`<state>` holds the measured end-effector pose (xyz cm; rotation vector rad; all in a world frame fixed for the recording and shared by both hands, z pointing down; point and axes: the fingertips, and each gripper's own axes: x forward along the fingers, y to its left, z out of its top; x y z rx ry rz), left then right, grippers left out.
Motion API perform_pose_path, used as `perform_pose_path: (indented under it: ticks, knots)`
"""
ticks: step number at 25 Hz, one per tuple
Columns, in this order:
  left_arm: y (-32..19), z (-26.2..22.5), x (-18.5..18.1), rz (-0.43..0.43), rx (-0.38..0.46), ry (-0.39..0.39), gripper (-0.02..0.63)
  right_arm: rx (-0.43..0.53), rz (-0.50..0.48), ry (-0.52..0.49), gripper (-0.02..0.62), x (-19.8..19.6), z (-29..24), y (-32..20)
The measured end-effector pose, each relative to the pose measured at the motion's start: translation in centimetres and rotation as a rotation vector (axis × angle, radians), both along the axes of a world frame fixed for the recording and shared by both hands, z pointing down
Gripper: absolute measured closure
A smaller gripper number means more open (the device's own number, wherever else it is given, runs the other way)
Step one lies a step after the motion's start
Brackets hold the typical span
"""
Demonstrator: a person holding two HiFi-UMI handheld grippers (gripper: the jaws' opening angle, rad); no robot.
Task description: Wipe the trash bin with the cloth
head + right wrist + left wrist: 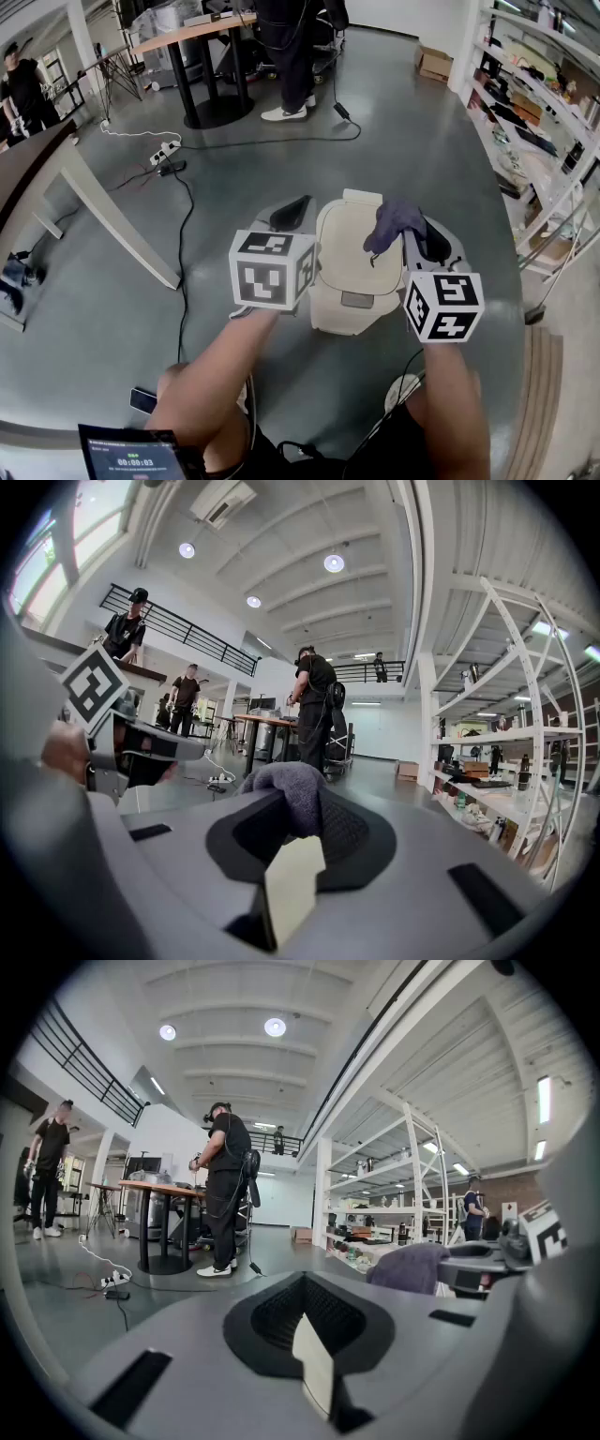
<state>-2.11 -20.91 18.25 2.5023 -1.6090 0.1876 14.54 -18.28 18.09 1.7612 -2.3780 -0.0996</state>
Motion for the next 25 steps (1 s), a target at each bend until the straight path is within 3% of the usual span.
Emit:
perform_pose_path:
  ticks: [9, 16, 25]
  knots:
    - [-5.1, 3.4, 0.7, 0.051, -0.033, -0.012, 0.609, -0.109, -0.017, 0.019, 0.529, 0.3, 4.8, -7.6]
    - [-11.0, 6.7, 0.5, 0.047, -0.083, -0.03, 0.609, -0.119, -0.064, 0.051, 0.529, -1.6, 5.0, -13.1]
    - [-15.2, 10.2, 0.0, 0.068, -0.11, -0.054, 0.609, -0.202, -0.132, 0.126, 0.529, -3.8, 9.0, -17.7]
